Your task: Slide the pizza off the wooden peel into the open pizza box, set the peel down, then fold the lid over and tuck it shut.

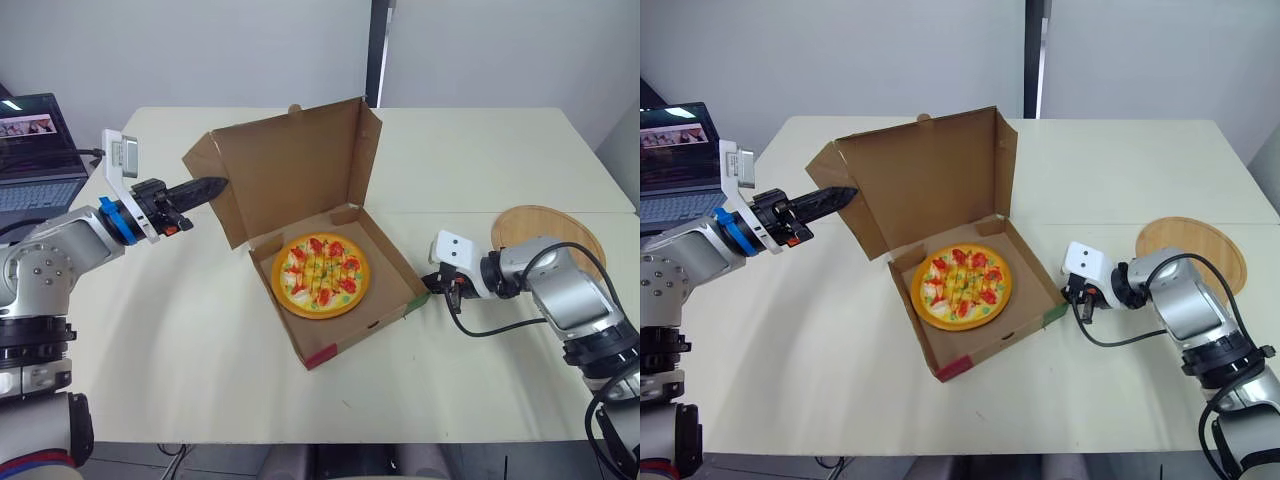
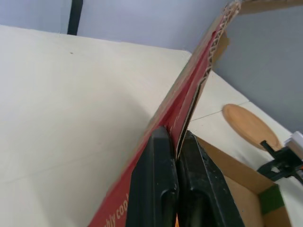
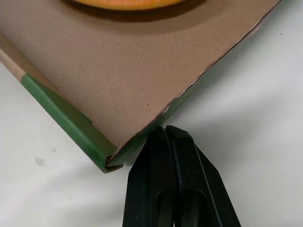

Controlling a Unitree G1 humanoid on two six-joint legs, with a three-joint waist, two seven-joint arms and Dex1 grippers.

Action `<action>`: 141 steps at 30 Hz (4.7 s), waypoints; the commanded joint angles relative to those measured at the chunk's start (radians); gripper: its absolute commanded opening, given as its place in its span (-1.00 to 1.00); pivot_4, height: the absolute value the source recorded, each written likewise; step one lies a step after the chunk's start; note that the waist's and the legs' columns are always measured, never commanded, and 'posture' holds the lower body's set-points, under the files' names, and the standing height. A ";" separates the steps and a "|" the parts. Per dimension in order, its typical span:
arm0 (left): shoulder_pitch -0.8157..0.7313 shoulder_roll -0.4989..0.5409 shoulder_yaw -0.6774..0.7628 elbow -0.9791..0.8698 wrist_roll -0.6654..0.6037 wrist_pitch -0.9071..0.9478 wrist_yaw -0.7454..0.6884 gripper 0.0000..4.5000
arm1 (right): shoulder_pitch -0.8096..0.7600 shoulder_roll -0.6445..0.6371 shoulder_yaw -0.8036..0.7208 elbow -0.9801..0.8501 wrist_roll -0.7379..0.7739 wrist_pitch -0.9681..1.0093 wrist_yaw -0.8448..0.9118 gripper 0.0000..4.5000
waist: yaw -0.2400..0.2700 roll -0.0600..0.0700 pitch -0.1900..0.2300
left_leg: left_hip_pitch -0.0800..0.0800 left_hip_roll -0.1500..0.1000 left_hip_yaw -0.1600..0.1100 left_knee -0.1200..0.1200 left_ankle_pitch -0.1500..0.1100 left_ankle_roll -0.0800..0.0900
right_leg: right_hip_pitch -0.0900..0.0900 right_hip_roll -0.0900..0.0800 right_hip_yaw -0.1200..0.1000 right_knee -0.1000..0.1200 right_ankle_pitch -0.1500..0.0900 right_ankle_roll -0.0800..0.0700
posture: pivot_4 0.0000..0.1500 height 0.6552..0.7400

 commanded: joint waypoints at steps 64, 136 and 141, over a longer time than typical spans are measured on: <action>-0.220 -0.223 -0.024 -0.037 0.293 0.000 -0.021 -1.00 | -0.233 0.324 -0.300 -0.143 0.130 0.141 -0.752 -0.98 | -0.025 -0.001 0.000 | -0.012 -0.002 0.000 0.004 0.001 -0.002 | -0.012 -0.002 -0.001 0.004 0.002 -0.001 | 1.00 1.00; 0.426 -0.468 0.013 -0.678 0.115 0.093 0.374 -1.00 | 0.618 0.437 -0.236 -0.677 0.084 -0.006 -0.966 -0.98 | -0.016 -0.003 -0.014 | -0.005 -0.001 0.004 0.002 0.001 -0.001 | -0.008 0.000 0.004 0.004 0.003 -0.002 | 1.00 1.00; 0.464 -0.469 0.000 -0.678 0.143 0.054 0.378 -1.00 | 0.643 0.445 -0.228 -0.649 0.062 -0.071 -0.968 -0.98 | -0.016 -0.003 -0.014 | 0.000 0.000 0.005 0.000 0.001 -0.001 | -0.005 0.000 0.006 0.003 0.003 -0.002 | 1.00 1.00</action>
